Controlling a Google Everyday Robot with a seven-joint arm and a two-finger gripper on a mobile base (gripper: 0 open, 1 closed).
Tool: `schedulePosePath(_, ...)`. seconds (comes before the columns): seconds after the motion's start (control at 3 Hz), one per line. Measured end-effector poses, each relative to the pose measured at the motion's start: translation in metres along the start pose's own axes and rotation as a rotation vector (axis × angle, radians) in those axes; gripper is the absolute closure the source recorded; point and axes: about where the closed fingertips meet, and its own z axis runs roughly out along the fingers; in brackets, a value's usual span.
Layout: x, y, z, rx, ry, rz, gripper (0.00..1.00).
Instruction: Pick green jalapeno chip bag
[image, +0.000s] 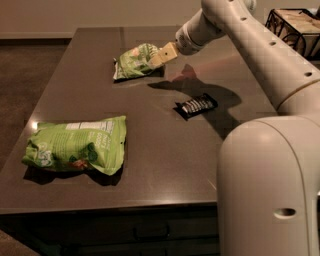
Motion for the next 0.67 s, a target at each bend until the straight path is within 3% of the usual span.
schedulePosePath(0.33, -0.015, 0.010, 0.018, -0.025, -0.003, 0.002, 0.00)
schedulePosePath(0.67, -0.027, 0.025, 0.031, -0.057, 0.008, -0.008, 0.18)
